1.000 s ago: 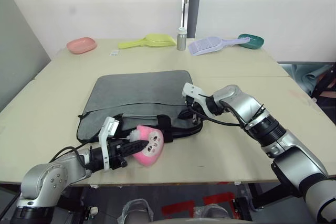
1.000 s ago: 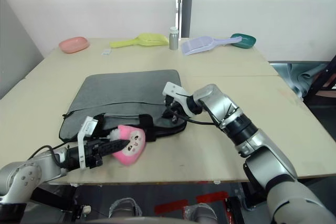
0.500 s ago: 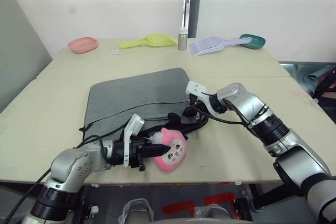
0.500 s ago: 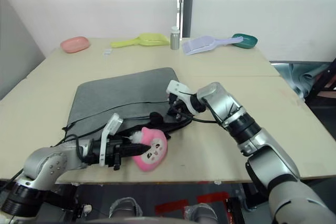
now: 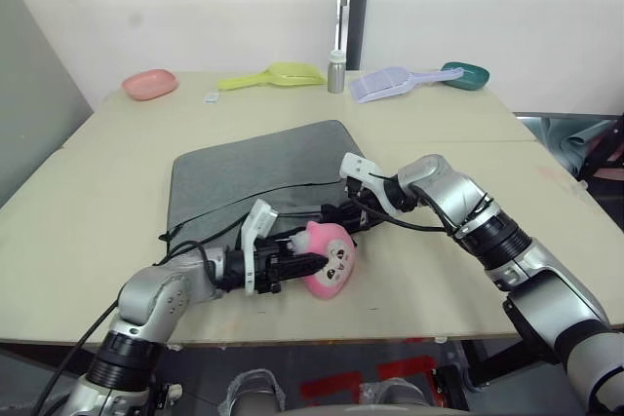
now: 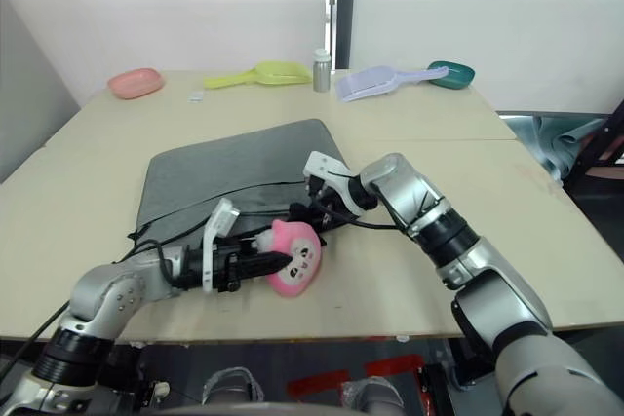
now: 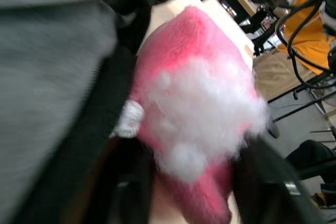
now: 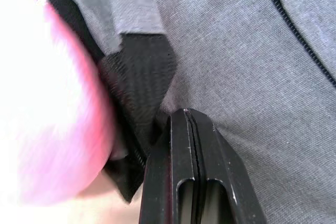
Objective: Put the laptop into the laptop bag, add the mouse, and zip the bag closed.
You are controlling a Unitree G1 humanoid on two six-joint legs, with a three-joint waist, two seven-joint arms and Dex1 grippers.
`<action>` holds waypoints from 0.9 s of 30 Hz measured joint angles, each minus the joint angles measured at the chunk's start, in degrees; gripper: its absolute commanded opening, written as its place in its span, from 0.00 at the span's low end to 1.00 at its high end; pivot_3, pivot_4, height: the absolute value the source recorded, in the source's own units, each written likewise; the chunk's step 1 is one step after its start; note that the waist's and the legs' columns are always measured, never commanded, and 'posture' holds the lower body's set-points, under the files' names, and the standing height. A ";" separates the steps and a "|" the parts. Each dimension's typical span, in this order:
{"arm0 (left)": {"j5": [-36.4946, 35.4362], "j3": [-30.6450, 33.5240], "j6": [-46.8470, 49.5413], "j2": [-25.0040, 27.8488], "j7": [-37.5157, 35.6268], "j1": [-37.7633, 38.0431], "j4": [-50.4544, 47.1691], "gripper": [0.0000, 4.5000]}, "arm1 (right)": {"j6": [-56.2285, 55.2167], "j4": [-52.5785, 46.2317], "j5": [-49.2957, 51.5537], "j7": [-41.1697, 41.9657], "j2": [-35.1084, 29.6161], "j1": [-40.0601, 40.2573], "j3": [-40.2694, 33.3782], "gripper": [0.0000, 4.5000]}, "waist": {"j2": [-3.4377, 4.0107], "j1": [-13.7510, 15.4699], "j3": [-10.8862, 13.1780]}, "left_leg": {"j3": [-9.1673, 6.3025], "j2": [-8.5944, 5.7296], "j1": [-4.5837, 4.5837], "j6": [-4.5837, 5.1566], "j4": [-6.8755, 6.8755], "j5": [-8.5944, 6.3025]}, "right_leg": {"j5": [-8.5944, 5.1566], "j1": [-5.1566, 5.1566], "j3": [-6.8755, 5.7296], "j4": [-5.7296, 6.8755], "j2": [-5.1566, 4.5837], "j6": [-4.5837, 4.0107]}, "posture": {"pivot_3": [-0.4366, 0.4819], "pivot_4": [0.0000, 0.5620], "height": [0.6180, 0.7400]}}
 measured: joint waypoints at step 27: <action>-7.11 26.40 -2.79 25.97 -15.39 16.44 -7.23 1.00 | 9.07 -12.90 17.19 5.88 -16.50 0.35 -18.81 0.00 | -0.02 -0.60 0.85 | 0.12 0.06 -0.24 0.04 -0.34 -0.02 | -0.01 -0.25 -0.01 -0.41 0.08 -0.02 | 0.48 0.27 1.00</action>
